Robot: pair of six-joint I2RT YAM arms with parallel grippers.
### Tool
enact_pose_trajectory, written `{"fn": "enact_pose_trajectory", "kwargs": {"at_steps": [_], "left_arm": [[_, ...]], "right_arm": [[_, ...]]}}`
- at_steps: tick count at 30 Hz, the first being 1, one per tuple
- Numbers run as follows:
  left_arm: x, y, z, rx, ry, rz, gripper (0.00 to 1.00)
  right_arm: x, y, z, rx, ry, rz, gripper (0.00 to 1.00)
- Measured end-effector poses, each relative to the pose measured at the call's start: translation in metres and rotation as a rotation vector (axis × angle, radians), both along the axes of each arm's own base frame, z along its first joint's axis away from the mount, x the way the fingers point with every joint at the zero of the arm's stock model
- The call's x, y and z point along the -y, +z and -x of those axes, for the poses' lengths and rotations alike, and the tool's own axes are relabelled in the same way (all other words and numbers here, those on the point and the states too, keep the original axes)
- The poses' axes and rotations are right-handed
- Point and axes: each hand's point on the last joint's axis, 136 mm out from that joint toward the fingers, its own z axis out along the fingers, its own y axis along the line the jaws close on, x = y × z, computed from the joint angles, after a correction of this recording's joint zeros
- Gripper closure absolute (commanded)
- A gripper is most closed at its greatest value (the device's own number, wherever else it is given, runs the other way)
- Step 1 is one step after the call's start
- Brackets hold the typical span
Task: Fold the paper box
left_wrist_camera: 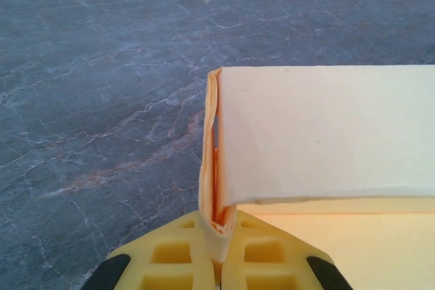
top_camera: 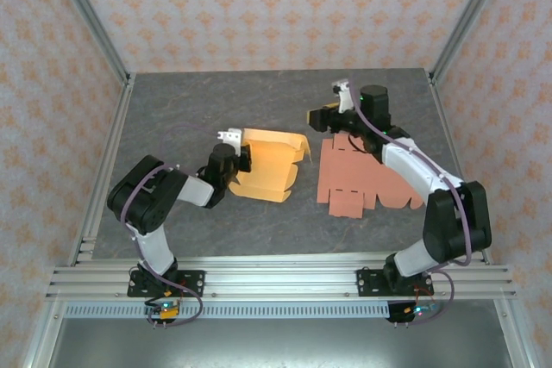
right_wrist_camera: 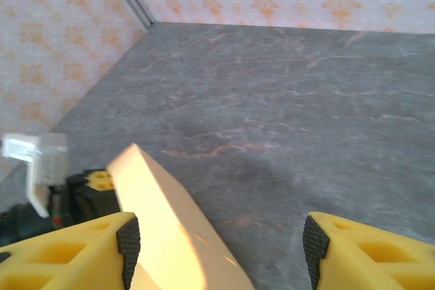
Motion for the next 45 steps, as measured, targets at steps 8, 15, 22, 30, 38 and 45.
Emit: {"fn": "enact_pose_trajectory", "kwargs": {"at_steps": [8,15,22,30,38,45], "left_arm": [[0.002,0.015,0.004,-0.014,-0.016,0.065,1.0],[0.001,0.031,0.006,0.0,-0.02,0.085,1.0],[-0.002,0.031,0.005,-0.002,-0.015,0.086,1.0],[-0.005,0.017,0.005,-0.035,-0.005,0.075,1.0],[-0.013,-0.006,0.004,-0.078,0.04,0.057,1.0],[-0.021,-0.006,0.001,-0.072,0.084,0.045,1.0]], "right_arm": [[-0.002,-0.031,0.015,0.06,0.157,0.148,0.44],[-0.01,-0.058,0.021,0.044,0.347,0.252,0.41],[-0.025,-0.061,0.036,0.046,0.44,0.208,0.42],[-0.069,-0.094,0.044,0.028,0.501,0.229,0.52],[-0.084,-0.118,0.023,0.103,0.341,0.262,0.64],[-0.101,-0.123,0.005,0.227,0.111,0.298,0.63]]}}
